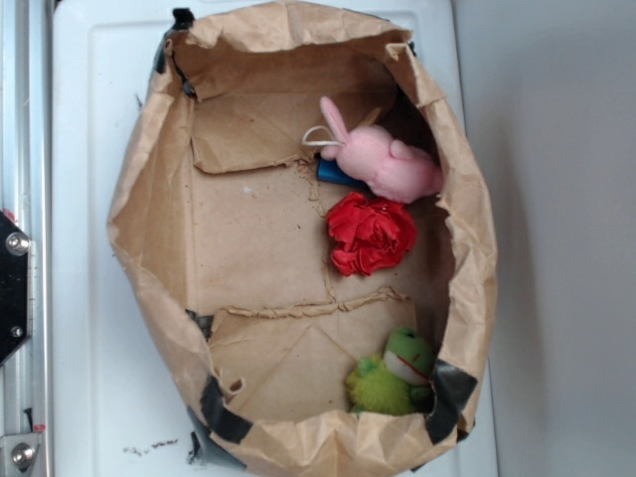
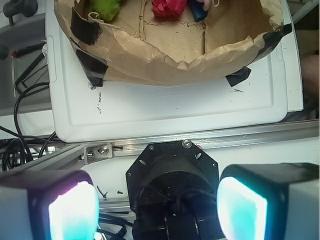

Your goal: Grab the pink bunny.

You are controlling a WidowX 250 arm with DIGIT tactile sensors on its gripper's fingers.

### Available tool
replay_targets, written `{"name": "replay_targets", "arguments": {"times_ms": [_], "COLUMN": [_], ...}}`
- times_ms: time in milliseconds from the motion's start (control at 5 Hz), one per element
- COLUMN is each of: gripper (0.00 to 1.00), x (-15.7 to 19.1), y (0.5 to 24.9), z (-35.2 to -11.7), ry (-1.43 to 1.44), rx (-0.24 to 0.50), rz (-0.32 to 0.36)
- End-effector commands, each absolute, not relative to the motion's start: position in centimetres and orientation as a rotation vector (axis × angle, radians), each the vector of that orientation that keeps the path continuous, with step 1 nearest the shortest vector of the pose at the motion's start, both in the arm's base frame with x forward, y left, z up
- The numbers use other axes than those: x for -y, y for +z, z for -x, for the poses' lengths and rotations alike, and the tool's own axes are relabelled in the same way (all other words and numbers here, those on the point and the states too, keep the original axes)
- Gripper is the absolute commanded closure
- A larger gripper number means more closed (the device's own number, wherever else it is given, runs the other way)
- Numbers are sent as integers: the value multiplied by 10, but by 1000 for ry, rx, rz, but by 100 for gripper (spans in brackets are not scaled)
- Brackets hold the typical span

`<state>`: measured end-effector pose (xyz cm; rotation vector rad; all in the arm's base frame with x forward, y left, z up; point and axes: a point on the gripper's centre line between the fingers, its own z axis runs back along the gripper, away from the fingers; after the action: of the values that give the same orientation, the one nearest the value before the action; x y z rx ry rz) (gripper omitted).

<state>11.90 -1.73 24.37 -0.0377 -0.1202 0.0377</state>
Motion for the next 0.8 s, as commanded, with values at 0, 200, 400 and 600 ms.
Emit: {"name": "replay_targets", "arguments": {"times_ms": [0,200,400,600], "gripper": [0,0,0,0], "x": [17,20,16,8], "y": [244,227,217,210], "z": [-119,-168,-187,-196], "ry": [38,118,148,149], "rx": [120,111,130,162], "rz": [38,26,21,28]}}
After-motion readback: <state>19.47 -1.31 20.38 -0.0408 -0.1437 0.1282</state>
